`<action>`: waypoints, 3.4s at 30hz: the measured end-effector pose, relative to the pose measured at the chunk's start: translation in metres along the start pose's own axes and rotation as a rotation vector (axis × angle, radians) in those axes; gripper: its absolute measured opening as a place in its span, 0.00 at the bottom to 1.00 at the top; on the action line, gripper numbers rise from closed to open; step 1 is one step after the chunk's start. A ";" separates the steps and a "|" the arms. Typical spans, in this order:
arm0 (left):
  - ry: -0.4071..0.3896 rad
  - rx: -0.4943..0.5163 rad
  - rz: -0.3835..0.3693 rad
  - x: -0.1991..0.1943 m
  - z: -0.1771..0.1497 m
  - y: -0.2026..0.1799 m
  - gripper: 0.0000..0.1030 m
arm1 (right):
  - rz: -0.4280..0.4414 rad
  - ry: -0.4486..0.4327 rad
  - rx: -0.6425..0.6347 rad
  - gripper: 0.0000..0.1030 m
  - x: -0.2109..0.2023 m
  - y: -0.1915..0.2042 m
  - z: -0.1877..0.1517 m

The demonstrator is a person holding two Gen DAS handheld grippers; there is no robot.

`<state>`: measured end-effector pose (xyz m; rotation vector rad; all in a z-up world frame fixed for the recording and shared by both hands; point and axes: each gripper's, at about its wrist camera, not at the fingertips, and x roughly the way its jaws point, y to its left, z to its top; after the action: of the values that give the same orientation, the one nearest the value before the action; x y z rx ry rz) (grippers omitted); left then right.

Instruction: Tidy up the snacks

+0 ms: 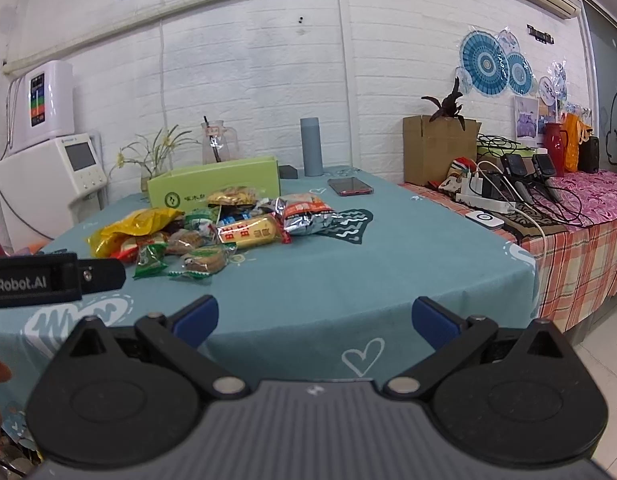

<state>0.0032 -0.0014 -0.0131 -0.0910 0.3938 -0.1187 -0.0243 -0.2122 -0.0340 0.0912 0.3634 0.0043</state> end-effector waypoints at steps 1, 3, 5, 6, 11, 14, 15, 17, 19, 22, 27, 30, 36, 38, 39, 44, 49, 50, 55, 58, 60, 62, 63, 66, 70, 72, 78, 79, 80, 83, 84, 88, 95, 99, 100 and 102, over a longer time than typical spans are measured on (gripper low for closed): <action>-0.018 0.012 0.014 -0.001 -0.001 -0.001 0.89 | 0.000 -0.001 -0.001 1.00 0.000 0.000 0.000; -0.048 0.032 0.057 -0.003 -0.001 -0.002 0.89 | -0.001 -0.001 0.000 1.00 0.000 0.000 0.000; -0.062 0.026 0.068 -0.003 -0.001 0.001 0.89 | -0.001 0.000 0.002 1.00 0.001 0.000 0.000; -0.063 0.013 0.067 -0.003 0.000 0.003 0.88 | -0.001 0.000 0.002 1.00 0.001 0.000 0.000; -0.052 -0.018 0.131 0.004 0.005 0.014 0.81 | 0.006 0.002 0.006 1.00 0.002 0.000 0.000; -0.021 -0.037 0.148 0.019 0.013 0.024 0.84 | 0.030 -0.010 0.006 1.00 0.004 0.000 0.001; -0.014 -0.046 0.147 0.024 0.016 0.028 0.87 | 0.038 -0.015 0.006 1.00 0.006 0.000 0.001; 0.011 -0.052 0.149 0.038 0.019 0.035 0.87 | 0.048 -0.008 0.001 1.00 0.014 0.002 0.004; 0.046 -0.043 0.146 0.051 0.019 0.039 0.87 | 0.040 0.025 -0.025 1.00 0.031 0.005 0.009; 0.088 -0.040 0.145 0.067 0.019 0.042 0.87 | 0.020 0.049 -0.061 1.00 0.055 0.011 0.018; 0.115 -0.020 0.141 0.084 0.027 0.047 0.88 | 0.058 0.106 -0.096 1.00 0.100 0.023 0.034; 0.134 -0.040 0.135 0.094 0.035 0.057 0.89 | 0.107 0.148 -0.116 1.00 0.127 0.031 0.037; 0.186 -0.078 0.113 0.110 0.047 0.079 0.89 | 0.138 0.282 -0.106 1.00 0.174 0.034 0.032; 0.196 -0.094 0.102 0.116 0.052 0.084 0.89 | 0.125 0.284 -0.131 1.00 0.180 0.036 0.030; 0.199 -0.099 0.095 0.118 0.054 0.086 0.89 | 0.117 0.286 -0.154 1.00 0.182 0.038 0.030; 0.224 -0.105 0.038 0.138 0.062 0.090 0.89 | 0.152 0.255 -0.166 1.00 0.180 0.027 0.027; 0.268 -0.113 -0.011 0.154 0.061 0.095 0.89 | 0.244 0.306 -0.138 1.00 0.181 0.025 0.044; 0.276 -0.117 -0.022 0.157 0.062 0.096 0.89 | 0.278 0.299 -0.135 1.00 0.181 0.029 0.048; 0.279 -0.147 -0.023 0.165 0.070 0.103 0.87 | 0.378 0.287 -0.243 1.00 0.190 0.073 0.053; 0.258 -0.164 -0.075 0.160 0.080 0.104 0.84 | 0.421 0.316 -0.232 1.00 0.198 0.079 0.052; 0.244 -0.163 -0.168 0.160 0.089 0.095 0.84 | 0.431 0.330 -0.220 1.00 0.203 0.079 0.051; 0.257 -0.138 -0.258 0.166 0.095 0.080 0.84 | 0.432 0.337 -0.215 1.00 0.206 0.080 0.051; 0.271 -0.122 -0.278 0.170 0.096 0.073 0.81 | 0.433 0.337 -0.218 1.00 0.206 0.081 0.051; 0.272 -0.084 -0.251 0.174 0.094 0.064 0.80 | 0.428 0.336 -0.218 1.00 0.204 0.079 0.051; 0.298 -0.100 -0.133 0.173 0.083 0.081 0.80 | 0.415 0.344 -0.217 1.00 0.214 0.084 0.053; 0.322 -0.135 -0.096 0.173 0.078 0.094 0.80 | 0.379 0.335 -0.218 1.00 0.219 0.087 0.054; 0.347 -0.181 -0.100 0.188 0.073 0.103 0.76 | 0.330 0.368 -0.179 1.00 0.234 0.094 0.057; 0.352 -0.169 -0.101 0.192 0.071 0.101 0.73 | 0.320 0.369 -0.187 1.00 0.237 0.096 0.057; 0.362 -0.160 -0.098 0.196 0.070 0.098 0.69 | 0.306 0.369 -0.198 1.00 0.239 0.097 0.057; 0.388 -0.159 -0.099 0.203 0.064 0.099 0.55 | 0.267 0.380 -0.213 0.99 0.241 0.092 0.058; 0.391 -0.161 -0.104 0.203 0.061 0.101 0.52 | 0.255 0.383 -0.209 0.99 0.240 0.087 0.059; 0.383 -0.141 -0.088 0.194 0.058 0.111 0.39 | 0.209 0.393 -0.214 1.00 0.232 0.068 0.056; 0.349 -0.146 -0.102 0.189 0.064 0.109 0.61 | 0.274 0.355 -0.193 1.00 0.225 0.083 0.063; 0.364 -0.058 -0.086 0.195 0.060 0.098 0.53 | 0.251 0.377 -0.206 0.96 0.230 0.086 0.057; 0.375 -0.050 -0.083 0.197 0.057 0.098 0.50 | 0.246 0.377 -0.205 0.96 0.230 0.084 0.054; 0.352 0.001 -0.061 0.197 0.054 0.095 0.27 | 0.244 0.349 -0.232 0.86 0.227 0.086 0.052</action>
<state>0.2137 0.0697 -0.0485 -0.0817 0.7425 -0.1962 0.2078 -0.1268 -0.0585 -0.0972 0.6961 0.3065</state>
